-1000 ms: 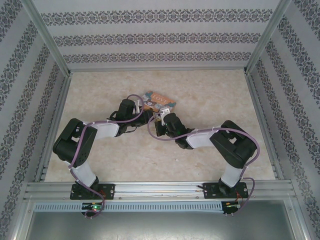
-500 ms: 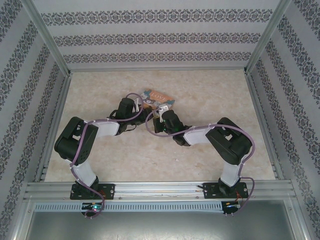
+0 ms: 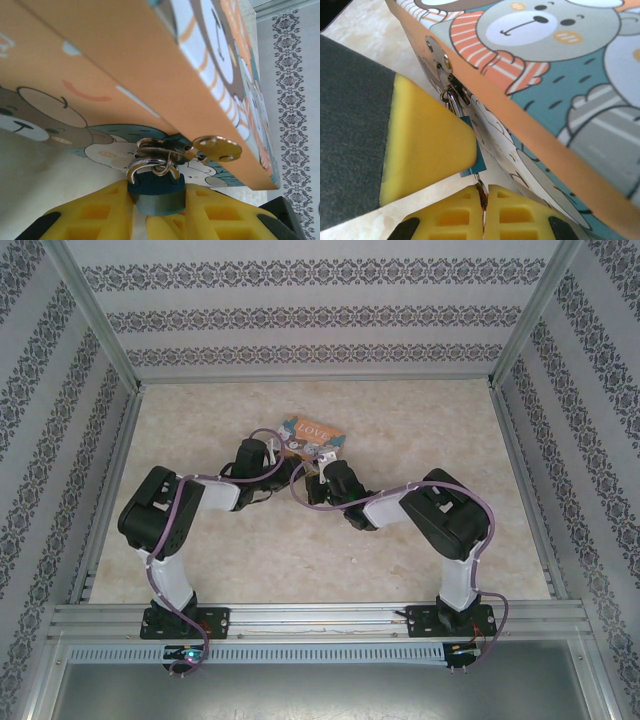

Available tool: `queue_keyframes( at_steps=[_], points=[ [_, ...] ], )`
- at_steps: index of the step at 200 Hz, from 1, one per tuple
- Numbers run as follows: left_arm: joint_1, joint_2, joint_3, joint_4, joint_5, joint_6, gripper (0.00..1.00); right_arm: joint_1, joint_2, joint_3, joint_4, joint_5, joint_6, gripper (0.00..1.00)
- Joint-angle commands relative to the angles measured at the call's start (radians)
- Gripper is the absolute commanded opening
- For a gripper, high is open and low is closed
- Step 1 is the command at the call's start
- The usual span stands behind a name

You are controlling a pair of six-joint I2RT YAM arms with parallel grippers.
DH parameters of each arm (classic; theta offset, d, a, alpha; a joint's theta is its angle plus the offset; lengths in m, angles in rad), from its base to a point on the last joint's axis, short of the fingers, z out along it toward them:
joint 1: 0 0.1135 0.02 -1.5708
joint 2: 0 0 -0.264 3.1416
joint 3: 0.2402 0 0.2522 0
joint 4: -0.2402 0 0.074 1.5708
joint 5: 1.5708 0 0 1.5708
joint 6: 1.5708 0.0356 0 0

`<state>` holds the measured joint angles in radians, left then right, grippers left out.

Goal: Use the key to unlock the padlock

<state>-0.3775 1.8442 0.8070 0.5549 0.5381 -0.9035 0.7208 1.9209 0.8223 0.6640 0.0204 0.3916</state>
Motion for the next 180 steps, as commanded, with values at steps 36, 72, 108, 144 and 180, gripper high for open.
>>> queue_keyframes(
  at_steps=[36, 72, 108, 144, 180],
  points=[
    [-0.006, 0.069, -0.031, 0.155, 0.11, -0.089, 0.3, -0.03, 0.039, 0.003, 0.105, -0.027, 0.052, 0.0],
    [0.0, 0.054, -0.056, 0.17, 0.06, -0.088, 0.39, -0.04, 0.056, 0.0, 0.092, -0.048, 0.075, 0.0],
    [0.022, -0.003, -0.102, 0.164, 0.022, -0.08, 0.49, -0.044, 0.061, -0.005, 0.085, -0.072, 0.098, 0.0],
    [0.072, -0.085, -0.169, 0.175, 0.0, -0.077, 0.56, -0.052, 0.05, 0.003, 0.085, -0.108, 0.13, 0.0],
    [0.118, -0.137, -0.21, 0.232, 0.018, -0.129, 0.56, -0.058, 0.035, 0.017, 0.085, -0.135, 0.206, 0.0]
  ],
)
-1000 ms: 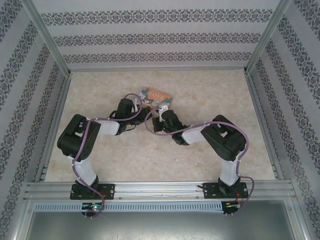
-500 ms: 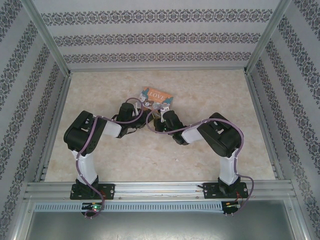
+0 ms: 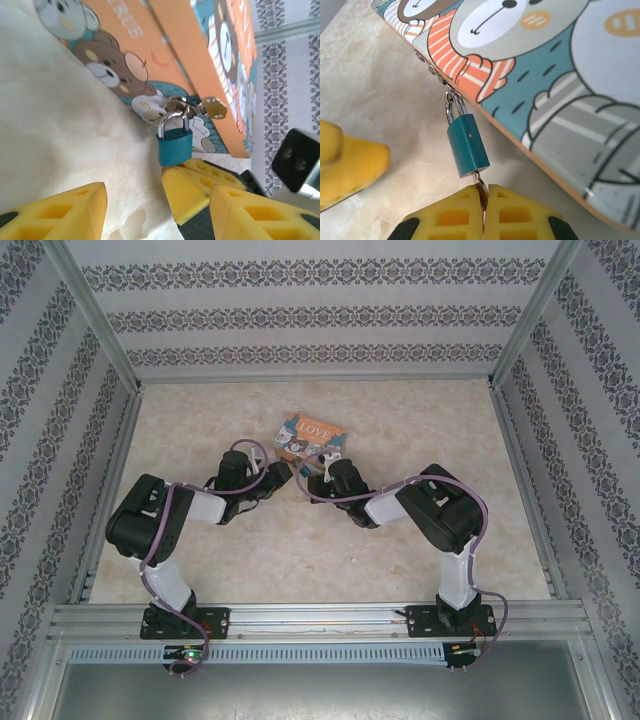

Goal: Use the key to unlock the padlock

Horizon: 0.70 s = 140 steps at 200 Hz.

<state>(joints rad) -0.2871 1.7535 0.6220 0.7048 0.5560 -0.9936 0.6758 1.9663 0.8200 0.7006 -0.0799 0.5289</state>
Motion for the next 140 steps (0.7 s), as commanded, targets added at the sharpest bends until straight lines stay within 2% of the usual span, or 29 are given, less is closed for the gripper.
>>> queue_keyframes(
  at_steps=[1, 49, 140],
  points=[
    [0.028, -0.047, -0.025, 0.082, -0.001, -0.041, 0.56, -0.012, -0.011, 0.019, 0.048, -0.036, 0.071, 0.0],
    [0.039, -0.082, -0.022, 0.078, 0.02, -0.072, 0.55, -0.013, -0.035, 0.016, 0.048, -0.056, 0.147, 0.0],
    [0.039, 0.029, -0.001, 0.201, 0.091, -0.165, 0.5, -0.016, -0.05, 0.04, 0.05, -0.093, 0.274, 0.0]
  ],
)
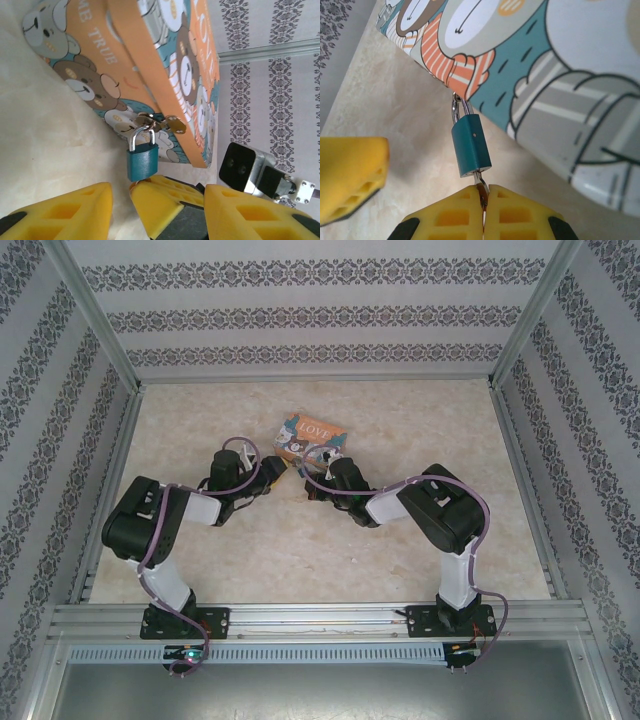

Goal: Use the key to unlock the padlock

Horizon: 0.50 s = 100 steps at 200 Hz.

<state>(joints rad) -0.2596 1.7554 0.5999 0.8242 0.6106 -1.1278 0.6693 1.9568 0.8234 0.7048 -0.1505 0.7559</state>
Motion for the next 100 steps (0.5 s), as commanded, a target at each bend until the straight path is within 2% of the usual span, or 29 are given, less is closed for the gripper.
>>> queue_keyframes(
  at_steps=[1, 100],
  points=[
    [0.011, 0.029, 0.021, 0.083, 0.037, -0.031, 0.5, -0.01, -0.04, 0.037, 0.046, -0.023, 0.048, 0.0],
    [0.01, 0.169, 0.071, 0.223, 0.075, -0.073, 0.46, -0.013, -0.041, 0.058, 0.044, -0.031, 0.095, 0.0]
  ],
)
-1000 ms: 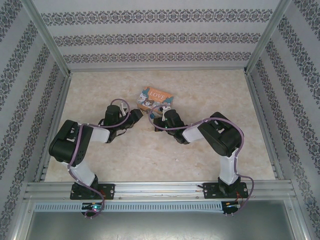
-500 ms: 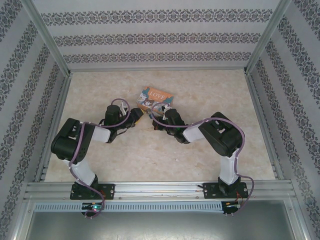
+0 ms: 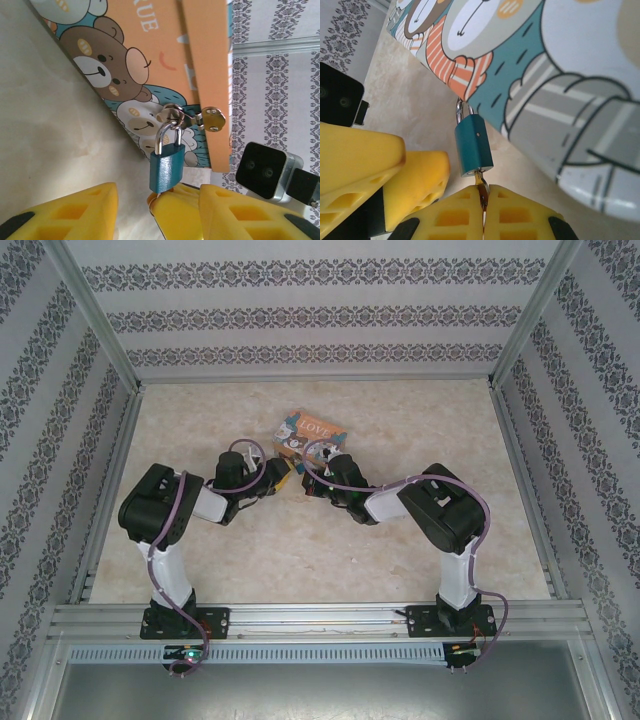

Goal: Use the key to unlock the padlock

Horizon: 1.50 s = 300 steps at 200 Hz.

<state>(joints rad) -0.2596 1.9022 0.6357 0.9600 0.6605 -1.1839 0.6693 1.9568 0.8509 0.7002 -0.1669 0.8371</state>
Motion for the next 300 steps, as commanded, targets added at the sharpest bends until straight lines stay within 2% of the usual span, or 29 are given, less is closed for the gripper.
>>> queue_keyframes(
  at_steps=[1, 145, 222, 300],
  points=[
    [0.01, 0.023, 0.036, 0.087, 0.026, -0.018, 0.46, -0.013, -0.041, 0.031, 0.048, -0.014, 0.014, 0.0],
    [-0.02, 0.154, 0.107, 0.183, 0.036, -0.056, 0.43, -0.014, -0.041, 0.039, 0.022, -0.02, 0.025, 0.0],
    [-0.042, 0.188, 0.138, 0.189, 0.033, -0.074, 0.38, -0.02, -0.04, 0.042, 0.031, -0.037, 0.042, 0.0],
    [-0.053, 0.194, 0.15, 0.166, 0.027, -0.074, 0.28, -0.026, -0.034, 0.042, 0.041, -0.054, 0.068, 0.0]
  ],
)
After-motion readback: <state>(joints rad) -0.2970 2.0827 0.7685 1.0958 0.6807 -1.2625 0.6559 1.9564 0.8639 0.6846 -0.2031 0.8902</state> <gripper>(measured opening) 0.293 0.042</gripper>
